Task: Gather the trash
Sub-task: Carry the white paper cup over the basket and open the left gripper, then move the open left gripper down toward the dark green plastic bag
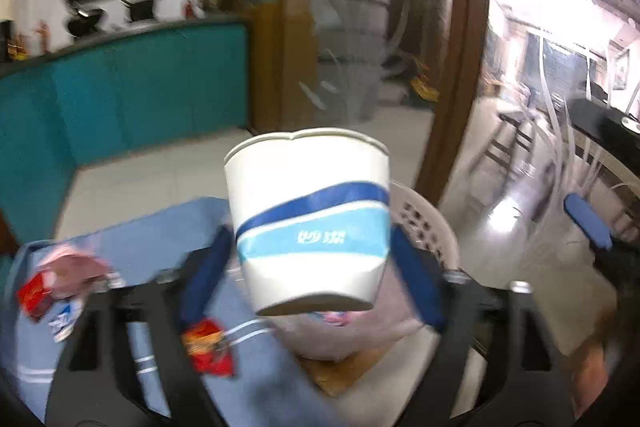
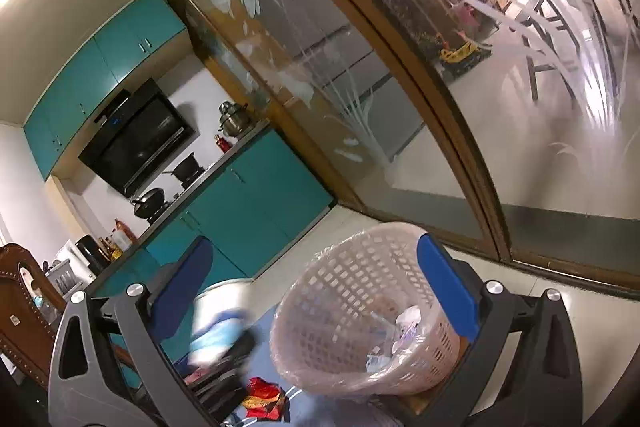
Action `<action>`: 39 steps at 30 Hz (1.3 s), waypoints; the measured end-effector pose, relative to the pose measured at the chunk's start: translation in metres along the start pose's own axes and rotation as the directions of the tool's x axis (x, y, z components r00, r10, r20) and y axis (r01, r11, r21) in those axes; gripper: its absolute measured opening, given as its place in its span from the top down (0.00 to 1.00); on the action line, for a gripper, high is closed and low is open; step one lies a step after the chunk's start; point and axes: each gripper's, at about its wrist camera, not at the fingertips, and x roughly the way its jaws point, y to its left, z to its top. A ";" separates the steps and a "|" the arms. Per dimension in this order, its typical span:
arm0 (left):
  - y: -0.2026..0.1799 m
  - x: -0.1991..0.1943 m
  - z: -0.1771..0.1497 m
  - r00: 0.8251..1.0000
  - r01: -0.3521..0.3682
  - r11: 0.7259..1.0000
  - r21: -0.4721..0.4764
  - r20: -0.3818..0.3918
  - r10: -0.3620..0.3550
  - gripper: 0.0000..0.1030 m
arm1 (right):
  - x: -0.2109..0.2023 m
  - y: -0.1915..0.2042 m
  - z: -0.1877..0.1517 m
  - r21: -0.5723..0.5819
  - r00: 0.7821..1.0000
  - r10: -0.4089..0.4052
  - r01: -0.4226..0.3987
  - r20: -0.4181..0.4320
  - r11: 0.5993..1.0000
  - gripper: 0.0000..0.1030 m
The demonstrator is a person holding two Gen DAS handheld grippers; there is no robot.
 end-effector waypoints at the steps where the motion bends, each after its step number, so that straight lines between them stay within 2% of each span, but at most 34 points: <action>1: -0.001 0.007 0.000 1.000 -0.002 1.000 0.005 -0.023 0.003 0.08 | 0.001 0.001 -0.001 -0.005 1.000 0.007 -0.007 -0.011 1.000 0.03; 3: 0.003 0.007 -0.006 0.997 -0.052 0.998 0.033 -0.059 0.054 0.08 | -0.001 0.007 -0.003 -0.021 0.999 0.023 -0.023 -0.031 1.000 0.03; 4: 0.008 0.001 -0.010 0.996 -0.070 0.997 0.040 -0.053 0.072 0.08 | 0.001 0.012 -0.005 -0.039 0.998 0.041 -0.043 -0.048 0.998 0.03; 6: 0.025 -0.024 -0.021 0.993 -0.113 0.993 0.037 -0.023 0.114 0.06 | 0.003 0.025 -0.009 -0.089 0.994 0.076 -0.084 -0.082 0.993 0.03; 9: 0.069 -0.076 -0.043 0.980 -0.200 0.980 -0.026 0.005 0.200 0.03 | 0.005 0.048 -0.022 -0.169 0.983 0.121 -0.144 -0.141 0.975 0.03; 13: 0.127 -0.153 -0.078 0.939 -0.337 0.931 -0.141 0.020 0.343 0.03 | 0.011 0.090 -0.055 -0.309 0.952 0.135 -0.221 -0.276 0.925 0.03; 15: 0.151 -0.181 -0.096 0.925 -0.366 0.905 -0.217 0.026 0.380 0.03 | 0.008 0.110 -0.074 -0.389 0.942 0.122 -0.245 -0.313 0.888 0.03; 17: 0.171 -0.200 -0.118 0.926 -0.357 0.888 -0.289 0.017 0.377 0.03 | 0.004 0.128 -0.098 -0.464 0.926 0.104 -0.277 -0.364 0.841 0.03; 18: 0.175 -0.203 -0.124 0.928 -0.356 0.887 -0.293 0.002 0.373 0.03 | 0.001 0.133 -0.106 -0.484 0.923 0.095 -0.282 -0.374 0.828 0.03; 20: 0.184 -0.204 -0.136 0.920 -0.382 0.879 -0.285 -0.027 0.391 0.03 | -0.005 0.140 -0.122 -0.504 0.915 0.086 -0.294 -0.395 0.812 0.03; 21: 0.188 -0.205 -0.141 0.918 -0.386 0.878 -0.283 -0.029 0.395 0.03 | -0.005 0.143 -0.130 -0.505 0.904 0.081 -0.306 -0.419 0.807 0.03; 23: 0.193 -0.201 -0.146 0.916 -0.394 0.876 -0.278 -0.039 0.399 0.03 | -0.003 0.148 -0.140 -0.503 0.895 0.066 -0.308 -0.442 0.807 0.03; 26: 0.191 -0.192 -0.145 0.919 -0.389 0.876 -0.285 -0.058 0.389 0.03 | -0.001 0.149 -0.140 -0.489 0.897 0.070 -0.301 -0.436 0.819 0.03; 29: 0.184 -0.193 -0.145 0.927 -0.370 0.887 -0.275 -0.048 0.372 0.03 | -0.001 0.147 -0.137 -0.469 0.905 0.077 -0.288 -0.418 0.835 0.03; 32: 0.176 -0.194 -0.142 0.933 -0.354 0.898 -0.260 -0.040 0.356 0.03 | 0.003 0.145 -0.138 -0.476 0.905 0.063 -0.279 -0.420 0.834 0.03; 39: 0.169 -0.190 -0.140 0.938 -0.342 0.904 -0.256 -0.041 0.344 0.03 | 0.004 0.142 -0.136 -0.475 0.902 0.054 -0.275 -0.428 0.836 0.03</action>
